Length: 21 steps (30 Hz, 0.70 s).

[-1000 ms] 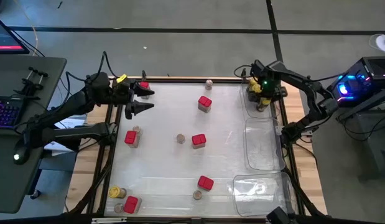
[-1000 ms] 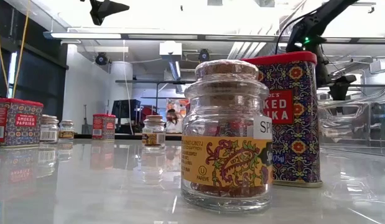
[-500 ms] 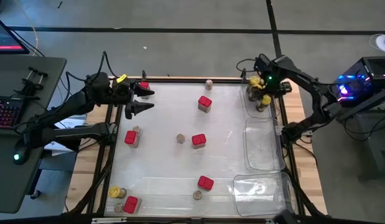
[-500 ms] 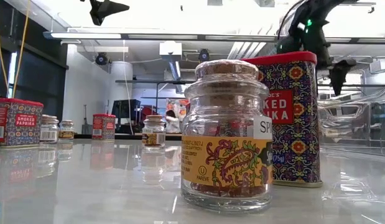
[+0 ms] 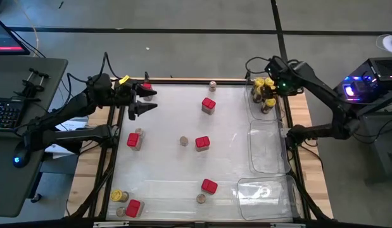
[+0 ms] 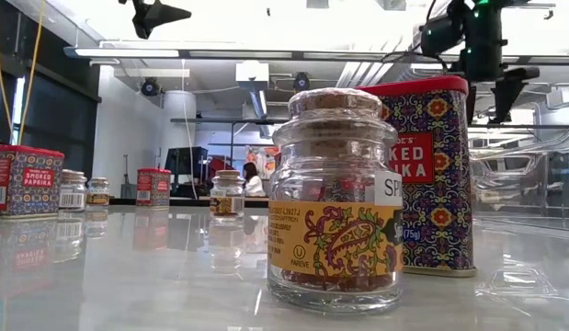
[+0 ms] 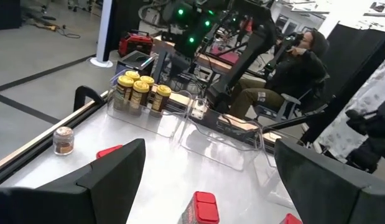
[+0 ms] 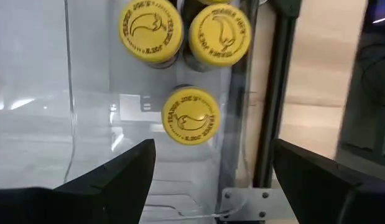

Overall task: Sort spices by type
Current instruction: Put the yellow seasoning bottle into the top transparent bin

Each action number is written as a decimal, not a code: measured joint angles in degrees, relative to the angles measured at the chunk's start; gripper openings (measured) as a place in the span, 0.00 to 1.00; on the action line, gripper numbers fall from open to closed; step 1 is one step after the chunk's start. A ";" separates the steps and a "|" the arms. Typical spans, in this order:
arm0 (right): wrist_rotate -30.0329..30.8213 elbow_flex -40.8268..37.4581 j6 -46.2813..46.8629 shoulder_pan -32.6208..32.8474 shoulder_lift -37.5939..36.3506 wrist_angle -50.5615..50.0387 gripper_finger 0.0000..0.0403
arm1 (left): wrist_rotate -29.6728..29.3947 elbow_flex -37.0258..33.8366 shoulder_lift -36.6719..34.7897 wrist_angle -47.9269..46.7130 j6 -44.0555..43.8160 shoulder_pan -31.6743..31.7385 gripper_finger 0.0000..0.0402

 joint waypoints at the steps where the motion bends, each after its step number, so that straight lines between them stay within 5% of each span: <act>1: -0.19 -1.12 0.44 0.01 -0.01 0.37 0.78 | -0.22 -0.02 0.00 0.00 0.00 0.00 0.85; 7: -3.40 -5.85 -0.87 0.14 0.19 3.70 0.67 | -0.49 0.00 0.20 0.00 -0.04 0.02 0.85; 13: -5.56 -5.69 -1.83 1.63 -0.10 6.79 0.09 | -0.95 0.00 0.20 0.03 -0.47 0.02 0.85; 21: -6.59 -9.08 -2.41 -0.10 1.62 9.31 0.01 | -1.03 0.00 1.44 0.04 -0.49 0.02 0.85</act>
